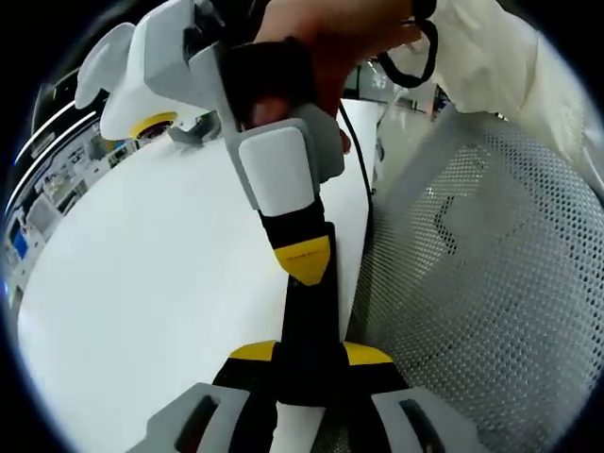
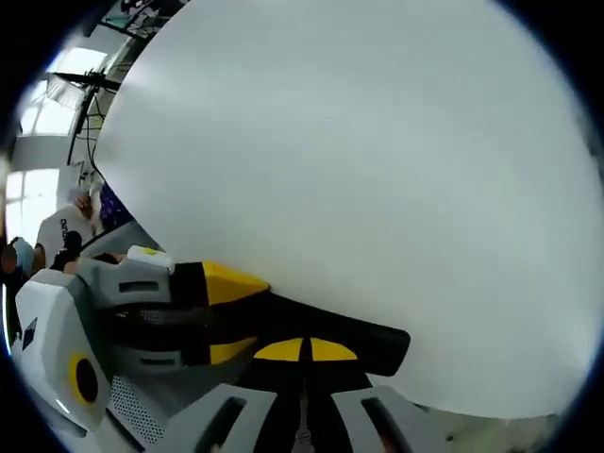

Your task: Press the specified remote control buttons in sequence, fully releasing each button before pressing the next.

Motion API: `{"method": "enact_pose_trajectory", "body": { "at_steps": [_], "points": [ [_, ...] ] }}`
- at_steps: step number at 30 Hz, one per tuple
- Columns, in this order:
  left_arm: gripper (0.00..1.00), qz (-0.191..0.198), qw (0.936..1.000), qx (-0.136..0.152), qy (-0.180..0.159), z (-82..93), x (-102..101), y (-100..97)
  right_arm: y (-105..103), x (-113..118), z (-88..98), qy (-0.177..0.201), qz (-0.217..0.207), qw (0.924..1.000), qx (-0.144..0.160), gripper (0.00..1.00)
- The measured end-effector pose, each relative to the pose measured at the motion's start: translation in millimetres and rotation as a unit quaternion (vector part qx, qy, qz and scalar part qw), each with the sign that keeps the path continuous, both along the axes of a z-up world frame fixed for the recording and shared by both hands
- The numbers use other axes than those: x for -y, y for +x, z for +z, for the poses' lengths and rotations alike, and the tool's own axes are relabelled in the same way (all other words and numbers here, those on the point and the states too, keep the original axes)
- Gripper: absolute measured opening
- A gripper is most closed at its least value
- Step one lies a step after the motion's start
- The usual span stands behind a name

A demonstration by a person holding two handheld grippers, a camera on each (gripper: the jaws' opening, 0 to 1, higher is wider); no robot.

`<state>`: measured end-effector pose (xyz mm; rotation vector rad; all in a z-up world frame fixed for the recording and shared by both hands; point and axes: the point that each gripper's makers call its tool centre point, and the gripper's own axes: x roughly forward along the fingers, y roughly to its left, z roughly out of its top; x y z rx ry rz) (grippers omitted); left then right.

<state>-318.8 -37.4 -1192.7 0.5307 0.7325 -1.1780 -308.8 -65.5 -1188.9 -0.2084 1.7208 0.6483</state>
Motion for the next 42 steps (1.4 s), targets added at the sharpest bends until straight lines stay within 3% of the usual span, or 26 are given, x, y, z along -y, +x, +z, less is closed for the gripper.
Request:
{"method": "enact_pose_trajectory", "body": {
  "at_steps": [14, 18, 24, 26, 36, 42],
  "points": [
    [0.23, 0.004, 1.0, -0.006, 0.006, 0.2, 0, 2.1, 5, -1, 0.3, -0.013, 0.012, 0.9998, -0.003, 0.0],
    [0.23, 0.007, 0.9998, 0.009, 0.017, 0.9, -2, 8.8, 10, -4, 2.1, -0.014, 0.024, 0.9994, 0.021, 0.0],
    [0.23, 0.012, 0.9998, 0.018, 0.002, 1.6, 1, 20.0, 22, 1, 2.6, -0.024, 0.018, 0.9978, 0.059, 0.0],
    [0.24, 0.034, 0.9994, -0.003, -0.012, 0.6, 1, 21.8, 23, 1, 1.9, -0.021, 0.011, 0.998, 0.058, 0.0],
    [0.24, 0.017, 0.9995, 0.027, -0.008, 2.3, -1, 18.7, 19, 2, 1.1, -0.037, 0.017, 0.9972, 0.063, 0.0],
    [0.24, 0.019, 0.9992, 0.033, 0.011, 2.6, -11, 15.2, 20, 4, 1.7, -0.016, -0.003, 0.9975, 0.069, 0.0]
  ]
}}
